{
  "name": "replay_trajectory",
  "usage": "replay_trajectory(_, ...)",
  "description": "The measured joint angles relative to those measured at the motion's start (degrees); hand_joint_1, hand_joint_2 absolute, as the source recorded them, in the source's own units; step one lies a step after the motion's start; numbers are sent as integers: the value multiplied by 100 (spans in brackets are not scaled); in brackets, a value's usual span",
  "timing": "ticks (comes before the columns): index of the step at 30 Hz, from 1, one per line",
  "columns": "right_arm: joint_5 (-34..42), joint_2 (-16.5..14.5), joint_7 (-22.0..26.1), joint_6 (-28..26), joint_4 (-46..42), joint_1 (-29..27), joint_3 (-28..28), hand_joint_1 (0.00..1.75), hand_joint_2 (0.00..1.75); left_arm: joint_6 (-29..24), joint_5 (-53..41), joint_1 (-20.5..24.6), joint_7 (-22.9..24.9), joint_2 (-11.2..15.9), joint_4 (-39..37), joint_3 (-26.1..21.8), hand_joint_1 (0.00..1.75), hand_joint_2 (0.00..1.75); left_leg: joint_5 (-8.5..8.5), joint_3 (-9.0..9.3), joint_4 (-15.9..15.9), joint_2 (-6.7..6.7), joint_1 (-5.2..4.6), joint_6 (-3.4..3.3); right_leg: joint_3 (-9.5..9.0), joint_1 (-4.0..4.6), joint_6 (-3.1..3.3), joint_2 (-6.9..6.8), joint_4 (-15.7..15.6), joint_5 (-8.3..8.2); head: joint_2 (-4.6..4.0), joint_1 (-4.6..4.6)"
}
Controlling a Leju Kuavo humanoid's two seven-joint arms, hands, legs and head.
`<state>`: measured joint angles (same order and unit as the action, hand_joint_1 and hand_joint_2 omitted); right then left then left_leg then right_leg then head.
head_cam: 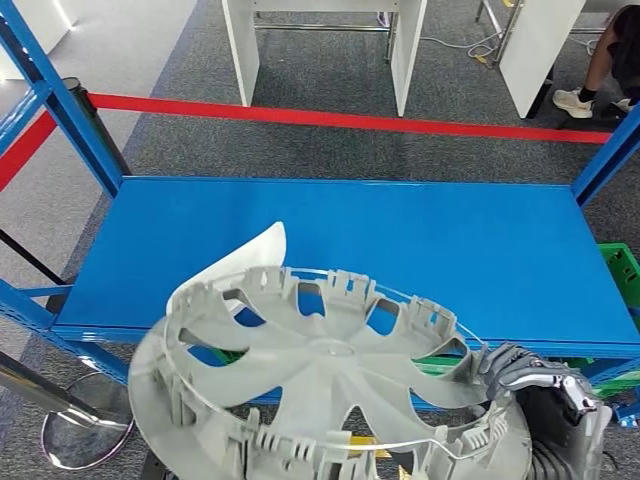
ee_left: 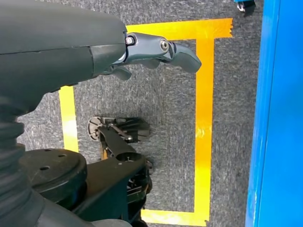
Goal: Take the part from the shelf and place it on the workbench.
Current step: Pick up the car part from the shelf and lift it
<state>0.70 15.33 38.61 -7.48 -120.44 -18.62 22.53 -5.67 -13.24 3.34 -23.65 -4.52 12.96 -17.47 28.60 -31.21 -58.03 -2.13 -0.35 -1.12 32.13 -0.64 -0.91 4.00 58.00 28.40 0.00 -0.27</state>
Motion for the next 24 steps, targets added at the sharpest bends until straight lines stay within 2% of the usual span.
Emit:
replay_trajectory(2,488,-241,67,822,-47,-41,-176,175,175,-22,-19,-1,-1,1,0,-27,0,175,0,0,0,0,1,0,2,1,0,1,1,0,0,1)
replay_trajectory(4,677,-428,123,1255,-117,-60,-275,175,175,-31,-31,0,-2,1,0,-38,0,175,0,1,0,1,2,0,2,2,1,2,2,0,0,-1)
replay_trajectory(8,765,-640,125,1499,-171,-112,-408,175,175,-31,-45,1,-4,0,0,-42,0,175,0,-1,2,0,3,1,0,5,1,0,2,4,0,2)
replay_trajectory(14,1068,-991,114,2426,-92,-203,-698,175,175,-66,-99,-4,-54,5,0,-70,0,175,6,-9,-25,-2,-21,-10,-2,-16,-18,-2,-9,-7,0,0)
replay_trajectory(17,1319,-1204,115,2735,13,-229,-805,175,175,-130,-168,-4,-59,8,0,-76,0,175,9,-9,-36,-1,-38,-35,-2,-35,-43,6,-18,-15,0,-1)
replay_trajectory(19,1431,-1288,112,2827,108,-247,-829,175,175,-161,-214,-3,-59,5,0,-76,0,175,-35,12,9,19,-31,-82,-5,-44,-87,16,-27,-24,0,-2)
replay_trajectory(20,1470,-1305,109,2850,164,-249,-834,175,175,-171,-232,-3,-59,0,0,-76,0,175,-74,31,59,43,-18,-115,17,-38,-107,-34,3,20,0,2)
replay_trajectory(21,1499,-1312,106,2869,220,-246,-837,175,175,-176,-246,-3,-59,-6,0,-76,0,175,-114,47,108,72,-3,-147,74,-29,-121,-110,124,132,0,16)
replay_trajectory(22,1527,-1317,104,2885,283,-243,-839,175,175,-179,-259,-6,-57,-12,0,-76,0,175,-141,56,148,105,11,-169,174,-21,-127,-201,355,308,0,33)
replay_trajectory(24,1579,-1320,104,2910,419,-239,-840,175,175,-180,-285,-25,-55,-18,0,-76,0,175,-156,31,153,166,6,-182,465,-21,-144,-328,1072,704,0,60)
